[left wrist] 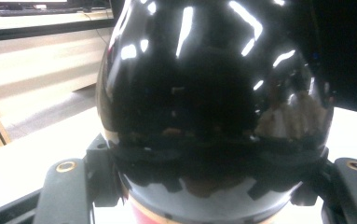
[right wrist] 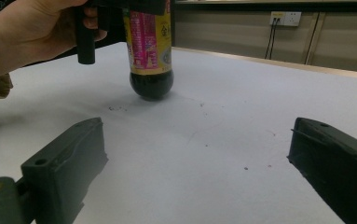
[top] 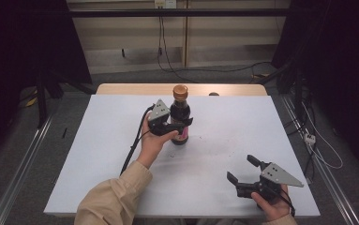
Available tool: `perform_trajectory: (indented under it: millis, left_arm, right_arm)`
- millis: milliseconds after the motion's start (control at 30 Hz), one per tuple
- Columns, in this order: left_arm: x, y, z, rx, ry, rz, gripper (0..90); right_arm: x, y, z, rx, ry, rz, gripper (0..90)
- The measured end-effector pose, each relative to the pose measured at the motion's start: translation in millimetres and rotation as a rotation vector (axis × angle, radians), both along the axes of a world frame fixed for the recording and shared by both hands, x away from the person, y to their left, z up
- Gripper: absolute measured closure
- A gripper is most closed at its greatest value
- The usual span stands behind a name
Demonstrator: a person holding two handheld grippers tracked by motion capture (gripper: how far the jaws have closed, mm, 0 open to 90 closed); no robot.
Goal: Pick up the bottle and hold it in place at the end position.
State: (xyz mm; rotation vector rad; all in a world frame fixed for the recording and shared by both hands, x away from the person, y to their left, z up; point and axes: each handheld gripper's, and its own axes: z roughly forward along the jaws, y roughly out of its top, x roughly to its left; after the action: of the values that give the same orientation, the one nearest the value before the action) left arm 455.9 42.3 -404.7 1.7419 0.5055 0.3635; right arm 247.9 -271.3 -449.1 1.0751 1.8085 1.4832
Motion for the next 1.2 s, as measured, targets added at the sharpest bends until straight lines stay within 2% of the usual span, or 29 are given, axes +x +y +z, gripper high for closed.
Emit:
perform_trajectory:
  millis: [67, 400, 733, 867, 933, 1200]
  left_arm:
    - [1.5, -1.5, -1.1, -0.010, 0.003, 0.008, 30.6]
    - [3.3, -9.4, -6.9, 0.004, 0.008, 0.001, 30.5]
    - [4.0, -9.2, -8.9, 0.000, -0.008, -0.019, 30.2]
    - [3.6, -7.0, -8.5, 0.014, -0.009, -0.026, 29.9]
    - [2.6, -5.8, -9.0, 0.011, -0.011, -0.025, 29.9]
    - [1.0, -4.4, -9.6, 0.004, -0.002, -0.018, 29.6]
  right_arm:
    - [0.1, -0.2, -0.1, 0.000, 0.000, 0.000, 3.1]
    - [0.6, 2.1, -0.6, -0.003, 0.002, 0.011, 3.1]
    - [0.4, 2.4, -0.9, -0.006, 0.004, 0.012, 3.1]
    - [1.2, 4.0, -1.2, -0.016, 0.022, 0.025, 3.1]
    - [1.8, 5.0, -0.2, -0.029, 0.020, 0.026, 3.0]
    - [7.4, 9.8, -2.1, -0.033, 0.049, 0.025, 2.0]
